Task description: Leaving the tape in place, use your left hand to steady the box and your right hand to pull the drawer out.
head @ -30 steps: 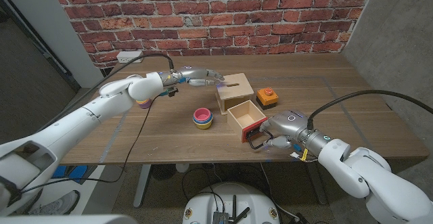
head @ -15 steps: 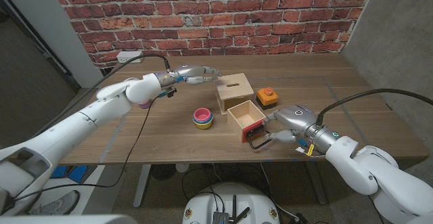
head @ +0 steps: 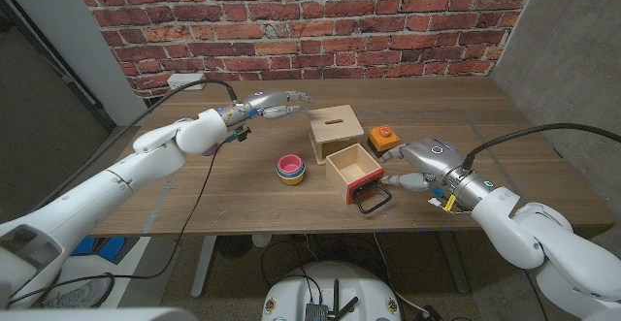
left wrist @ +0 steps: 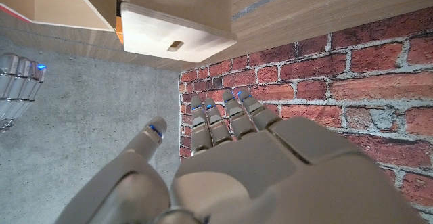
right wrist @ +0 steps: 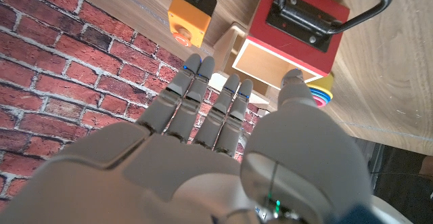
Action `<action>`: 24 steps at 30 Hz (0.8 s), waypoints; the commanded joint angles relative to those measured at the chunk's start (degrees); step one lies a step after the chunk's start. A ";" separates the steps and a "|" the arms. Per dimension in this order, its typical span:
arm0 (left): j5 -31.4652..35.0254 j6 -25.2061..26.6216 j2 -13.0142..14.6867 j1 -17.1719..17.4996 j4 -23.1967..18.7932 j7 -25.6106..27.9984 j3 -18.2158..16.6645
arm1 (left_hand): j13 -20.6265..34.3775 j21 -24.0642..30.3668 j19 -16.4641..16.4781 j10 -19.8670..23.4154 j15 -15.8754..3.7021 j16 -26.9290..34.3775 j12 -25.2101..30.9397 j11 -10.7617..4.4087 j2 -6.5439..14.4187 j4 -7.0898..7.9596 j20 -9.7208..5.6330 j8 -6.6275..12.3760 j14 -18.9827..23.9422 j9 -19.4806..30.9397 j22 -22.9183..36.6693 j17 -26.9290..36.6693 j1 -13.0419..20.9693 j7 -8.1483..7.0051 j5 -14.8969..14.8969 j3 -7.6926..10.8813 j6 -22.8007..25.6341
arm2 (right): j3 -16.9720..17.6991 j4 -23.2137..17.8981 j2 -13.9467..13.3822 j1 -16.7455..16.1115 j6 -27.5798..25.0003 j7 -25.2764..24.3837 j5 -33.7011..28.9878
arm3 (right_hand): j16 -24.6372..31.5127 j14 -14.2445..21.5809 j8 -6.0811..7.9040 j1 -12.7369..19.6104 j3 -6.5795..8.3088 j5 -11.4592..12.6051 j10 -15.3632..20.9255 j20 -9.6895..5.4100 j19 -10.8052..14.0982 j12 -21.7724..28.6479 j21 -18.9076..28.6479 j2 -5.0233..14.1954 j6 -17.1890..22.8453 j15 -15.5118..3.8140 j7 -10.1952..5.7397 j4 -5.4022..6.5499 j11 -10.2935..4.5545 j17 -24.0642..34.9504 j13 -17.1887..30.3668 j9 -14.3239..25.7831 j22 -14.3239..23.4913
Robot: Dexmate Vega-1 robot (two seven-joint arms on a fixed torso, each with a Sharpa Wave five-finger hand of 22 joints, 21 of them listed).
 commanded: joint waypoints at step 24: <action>-7.41 4.61 0.13 9.61 -1.83 11.03 -6.82 | 0.13 0.14 1.24 -1.20 -2.98 0.01 0.07 0.73 4.37 -4.11 -6.76 -0.17 -0.92 0.28 0.04 0.16 2.91 0.69 -0.45 1.55 -1.00 | -13.92 12.00 3.09 18.46 -4.07 -9.72 5.25 | -0.25 -3.19 -1.52 -4.19 -1.28 -0.27 -4.22 0.31 0.35 -0.51 -0.60 1.27 -4.22 -6.09 1.01 0.50 2.35 0.37 -0.01 0.00 0.08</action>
